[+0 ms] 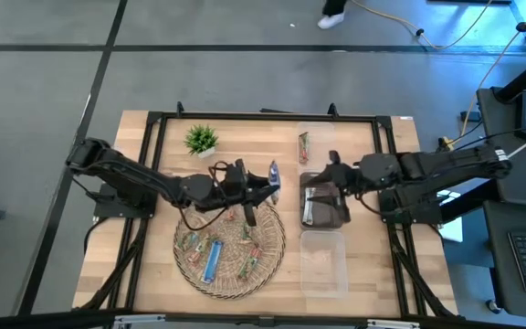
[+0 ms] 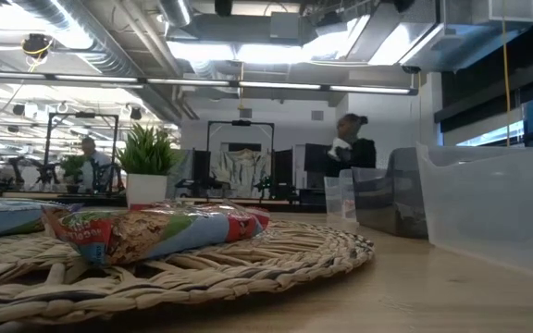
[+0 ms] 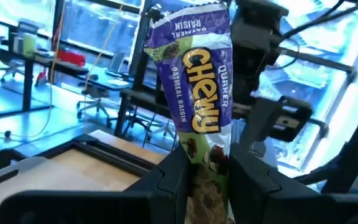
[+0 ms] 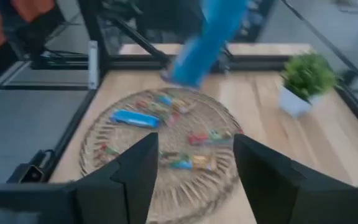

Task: Pick and place Granola Bars by type
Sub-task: Put the blue granola bar into the bottom transparent bin

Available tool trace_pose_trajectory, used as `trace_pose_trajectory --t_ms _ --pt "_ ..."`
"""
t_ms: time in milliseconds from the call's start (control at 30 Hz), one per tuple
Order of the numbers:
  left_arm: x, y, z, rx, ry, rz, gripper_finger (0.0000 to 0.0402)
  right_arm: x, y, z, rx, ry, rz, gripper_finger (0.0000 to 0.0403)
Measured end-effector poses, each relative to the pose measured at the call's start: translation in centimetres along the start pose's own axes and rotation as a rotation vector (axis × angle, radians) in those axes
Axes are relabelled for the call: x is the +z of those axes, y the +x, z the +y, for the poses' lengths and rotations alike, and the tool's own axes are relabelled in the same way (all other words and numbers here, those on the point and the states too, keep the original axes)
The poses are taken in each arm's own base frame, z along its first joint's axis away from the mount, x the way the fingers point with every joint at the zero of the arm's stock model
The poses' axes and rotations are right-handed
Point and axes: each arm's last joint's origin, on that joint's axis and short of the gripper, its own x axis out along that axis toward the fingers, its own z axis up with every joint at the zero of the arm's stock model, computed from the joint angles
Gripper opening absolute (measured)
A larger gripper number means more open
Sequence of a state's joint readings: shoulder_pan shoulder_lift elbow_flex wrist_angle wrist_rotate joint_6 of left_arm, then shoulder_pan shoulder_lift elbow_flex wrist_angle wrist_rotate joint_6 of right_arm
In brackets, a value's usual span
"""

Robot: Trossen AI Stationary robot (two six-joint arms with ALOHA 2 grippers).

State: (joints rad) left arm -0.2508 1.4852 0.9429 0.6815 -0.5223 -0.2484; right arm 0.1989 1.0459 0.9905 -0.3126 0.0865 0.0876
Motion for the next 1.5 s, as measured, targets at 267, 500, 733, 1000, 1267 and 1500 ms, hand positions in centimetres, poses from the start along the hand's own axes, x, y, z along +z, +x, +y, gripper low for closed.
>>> trace_pose_trajectory --t_ms 267,500,733,1000,1267,1500 --pt "-1.6 1.0 -0.4 -0.127 0.043 -0.02 0.0083 0.2 2.5 0.3 0.011 -0.035 -0.041 0.0291" --pt "-1.3 1.0 -0.5 -0.139 0.13 -0.054 0.0083 -0.1 4.8 0.4 0.01 0.047 -0.049 0.0308" --pt "-1.3 1.0 -0.5 -0.149 0.179 -0.06 0.0083 0.0 5.9 0.5 0.018 0.1 -0.082 0.0308" --pt "-1.3 1.0 -0.6 -0.164 0.18 -0.059 0.0083 0.0 7.1 0.7 0.045 0.134 -0.121 0.03" --pt "-1.3 1.0 -0.6 -0.16 0.18 -0.059 0.0083 -0.1 7.2 0.8 0.08 0.132 -0.106 0.0208" --pt "-1.3 1.0 -0.6 -0.156 0.173 -0.06 0.0083 -0.1 7.2 0.8 0.08 0.123 -0.109 0.0133"
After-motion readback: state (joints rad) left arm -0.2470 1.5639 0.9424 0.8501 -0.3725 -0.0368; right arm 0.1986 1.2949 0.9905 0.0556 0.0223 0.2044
